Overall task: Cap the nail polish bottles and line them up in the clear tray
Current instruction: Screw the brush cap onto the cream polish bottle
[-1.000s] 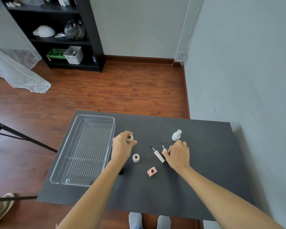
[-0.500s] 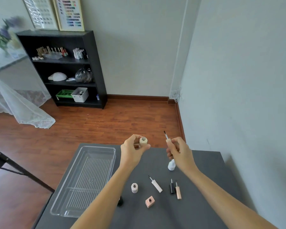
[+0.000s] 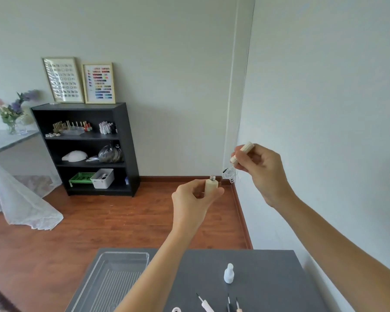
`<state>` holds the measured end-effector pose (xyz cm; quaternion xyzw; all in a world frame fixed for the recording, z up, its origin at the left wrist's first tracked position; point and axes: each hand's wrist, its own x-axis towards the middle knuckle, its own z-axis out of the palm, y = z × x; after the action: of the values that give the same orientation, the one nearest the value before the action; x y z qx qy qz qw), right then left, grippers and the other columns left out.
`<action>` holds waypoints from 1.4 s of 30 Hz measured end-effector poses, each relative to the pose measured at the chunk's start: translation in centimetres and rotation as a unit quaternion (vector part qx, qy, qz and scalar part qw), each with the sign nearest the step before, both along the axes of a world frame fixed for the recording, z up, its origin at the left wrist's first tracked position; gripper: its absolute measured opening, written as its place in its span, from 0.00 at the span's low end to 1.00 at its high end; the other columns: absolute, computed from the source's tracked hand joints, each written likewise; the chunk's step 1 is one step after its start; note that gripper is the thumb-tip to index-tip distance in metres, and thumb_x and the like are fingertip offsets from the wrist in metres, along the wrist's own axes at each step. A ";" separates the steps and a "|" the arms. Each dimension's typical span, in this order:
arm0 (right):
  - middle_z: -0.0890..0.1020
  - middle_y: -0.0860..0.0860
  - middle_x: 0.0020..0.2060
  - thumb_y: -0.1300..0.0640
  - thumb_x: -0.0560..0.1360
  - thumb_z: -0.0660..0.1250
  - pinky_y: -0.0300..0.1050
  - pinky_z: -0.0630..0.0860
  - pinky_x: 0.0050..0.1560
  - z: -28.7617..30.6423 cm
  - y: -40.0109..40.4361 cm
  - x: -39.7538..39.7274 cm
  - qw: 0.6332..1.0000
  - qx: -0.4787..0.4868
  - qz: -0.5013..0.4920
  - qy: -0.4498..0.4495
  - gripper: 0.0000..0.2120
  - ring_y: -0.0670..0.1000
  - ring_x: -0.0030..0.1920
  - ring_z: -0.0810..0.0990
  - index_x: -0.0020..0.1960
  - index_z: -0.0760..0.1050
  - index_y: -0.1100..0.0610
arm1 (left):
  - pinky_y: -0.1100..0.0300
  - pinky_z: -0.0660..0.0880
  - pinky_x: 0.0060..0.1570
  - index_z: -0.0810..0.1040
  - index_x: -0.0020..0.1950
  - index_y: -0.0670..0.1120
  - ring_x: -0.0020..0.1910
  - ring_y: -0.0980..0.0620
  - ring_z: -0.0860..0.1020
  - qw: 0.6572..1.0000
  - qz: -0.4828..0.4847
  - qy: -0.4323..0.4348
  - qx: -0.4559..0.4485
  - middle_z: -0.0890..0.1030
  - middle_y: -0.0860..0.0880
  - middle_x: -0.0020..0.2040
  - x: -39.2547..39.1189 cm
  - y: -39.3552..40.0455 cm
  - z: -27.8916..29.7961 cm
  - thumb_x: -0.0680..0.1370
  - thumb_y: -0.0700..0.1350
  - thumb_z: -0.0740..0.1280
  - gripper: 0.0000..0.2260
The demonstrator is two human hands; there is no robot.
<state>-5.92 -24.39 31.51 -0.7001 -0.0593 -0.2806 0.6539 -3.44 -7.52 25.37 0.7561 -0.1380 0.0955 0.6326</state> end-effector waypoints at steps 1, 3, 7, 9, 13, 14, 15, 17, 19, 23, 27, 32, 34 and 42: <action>0.86 0.53 0.38 0.61 0.76 0.70 0.45 0.81 0.50 0.9 0.0 0.1 1.000 -0.017 -0.001 -0.013 0.03 0.53 0.43 0.85 0.48 0.81 0.55 | 0.74 0.74 0.37 0.85 0.39 0.59 0.38 0.59 0.82 1.000 0.002 -0.005 0.000 0.85 0.59 0.36 -0.1 -0.2 0.5 0.68 0.54 0.79 0.05; 0.87 0.55 0.39 0.61 0.75 0.71 0.47 0.82 0.50 2.5 0.2 0.2 0.997 -0.064 -0.009 -0.033 0.06 0.56 0.43 0.86 0.50 0.79 0.52 | 0.75 0.73 0.36 0.86 0.41 0.55 0.36 0.60 0.81 1.000 0.005 -0.020 0.005 0.85 0.59 0.35 -0.1 -0.6 1.1 0.67 0.54 0.79 0.07; 0.87 0.54 0.40 0.59 0.75 0.71 0.50 0.83 0.51 4.1 0.6 0.4 0.990 -0.135 -0.015 -0.037 0.07 0.53 0.41 0.87 0.52 0.78 0.53 | 0.72 0.75 0.36 0.86 0.42 0.53 0.36 0.59 0.81 0.999 0.002 -0.031 0.008 0.85 0.59 0.35 -0.4 -1.0 1.9 0.67 0.54 0.79 0.08; 0.88 0.52 0.40 0.59 0.75 0.71 0.51 0.82 0.52 4.3 0.7 0.5 0.986 -0.161 -0.020 -0.023 0.08 0.50 0.39 0.86 0.55 0.78 0.56 | 0.70 0.75 0.38 0.85 0.40 0.56 0.37 0.58 0.81 0.999 0.001 -0.032 0.009 0.85 0.60 0.35 -0.5 -1.0 2.2 0.67 0.53 0.79 0.06; 0.88 0.52 0.41 0.59 0.75 0.72 0.51 0.82 0.53 4.3 1.0 0.6 0.984 -0.176 -0.019 -0.011 0.10 0.49 0.39 0.86 0.56 0.78 0.59 | 0.74 0.74 0.35 0.82 0.37 0.60 0.35 0.60 0.80 0.999 0.001 -0.033 0.010 0.84 0.62 0.35 -0.7 -0.9 2.7 0.67 0.53 0.80 0.07; 0.88 0.52 0.41 0.59 0.75 0.72 0.50 0.82 0.52 4.2 1.1 0.6 0.984 -0.177 -0.017 -0.009 0.10 0.49 0.39 0.86 0.56 0.78 0.59 | 0.74 0.74 0.35 0.82 0.37 0.61 0.36 0.60 0.80 0.999 0.002 -0.033 0.009 0.84 0.62 0.35 -0.8 -0.9 2.8 0.67 0.53 0.80 0.07; 0.88 0.52 0.41 0.59 0.75 0.72 0.49 0.83 0.52 4.1 1.2 0.6 0.984 -0.176 -0.016 -0.008 0.10 0.48 0.39 0.86 0.56 0.78 0.58 | 0.74 0.74 0.36 0.82 0.37 0.61 0.36 0.60 0.80 0.999 0.002 -0.034 0.008 0.84 0.62 0.36 -0.8 -0.9 2.8 0.67 0.53 0.80 0.07; 0.88 0.51 0.41 0.59 0.75 0.71 0.44 0.82 0.50 4.0 1.3 0.7 0.985 -0.173 -0.011 -0.003 0.10 0.47 0.39 0.86 0.55 0.78 0.58 | 0.73 0.75 0.36 0.82 0.38 0.60 0.37 0.60 0.81 0.999 0.001 -0.035 0.008 0.84 0.61 0.36 -0.9 -0.8 2.9 0.67 0.54 0.80 0.07; 0.87 0.52 0.41 0.60 0.75 0.71 0.41 0.81 0.48 3.7 1.4 0.6 0.986 -0.169 0.002 0.002 0.09 0.46 0.39 0.86 0.55 0.78 0.58 | 0.72 0.75 0.36 0.82 0.37 0.60 0.37 0.58 0.81 0.999 0.001 -0.034 0.005 0.85 0.60 0.36 -1.0 -0.9 3.0 0.67 0.54 0.80 0.07; 0.88 0.53 0.40 0.61 0.75 0.72 0.46 0.83 0.48 3.1 1.4 0.7 0.986 -0.161 0.028 0.027 0.09 0.50 0.41 0.87 0.54 0.79 0.60 | 0.68 0.76 0.36 0.83 0.37 0.60 0.36 0.56 0.82 0.999 0.001 -0.041 -0.001 0.85 0.59 0.35 -1.1 -0.9 3.2 0.67 0.54 0.79 0.07; 0.87 0.53 0.37 0.55 0.72 0.75 0.53 0.82 0.51 2.4 1.2 0.8 0.982 -0.180 0.026 0.049 0.09 0.55 0.40 0.86 0.48 0.79 0.57 | 0.64 0.76 0.36 0.85 0.40 0.54 0.36 0.53 0.82 0.999 0.001 -0.033 -0.009 0.85 0.55 0.34 -1.1 -1.0 3.3 0.67 0.54 0.79 0.07; 0.84 0.51 0.40 0.41 0.64 0.76 0.47 0.78 0.48 2.5 1.1 0.8 0.971 -0.233 -0.022 0.054 0.20 0.50 0.44 0.83 0.44 0.77 0.55 | 0.64 0.77 0.39 0.86 0.42 0.52 0.37 0.54 0.83 1.000 -0.004 -0.027 -0.002 0.86 0.56 0.35 -1.3 -1.3 3.3 0.67 0.54 0.79 0.08; 0.84 0.48 0.48 0.42 0.68 0.73 0.44 0.78 0.53 2.8 0.7 0.8 0.975 -0.206 0.041 0.070 0.21 0.47 0.52 0.83 0.55 0.76 0.52 | 0.67 0.76 0.38 0.86 0.42 0.54 0.37 0.55 0.82 1.000 -0.005 -0.025 -0.002 0.85 0.58 0.35 -1.4 -1.4 3.3 0.67 0.54 0.80 0.08; 0.86 0.57 0.42 0.66 0.74 0.71 0.43 0.82 0.47 3.8 -0.4 0.5 0.981 -0.147 0.119 0.042 0.09 0.51 0.44 0.87 0.52 0.80 0.58 | 0.71 0.75 0.37 0.84 0.39 0.57 0.38 0.58 0.82 1.000 -0.003 -0.024 0.005 0.85 0.60 0.36 -1.5 -1.7 3.4 0.67 0.54 0.80 0.07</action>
<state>-5.44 -24.78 35.35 -0.7875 -0.1554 -0.1597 0.5747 -4.97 -9.22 28.75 0.7560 -0.1562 0.1112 0.6258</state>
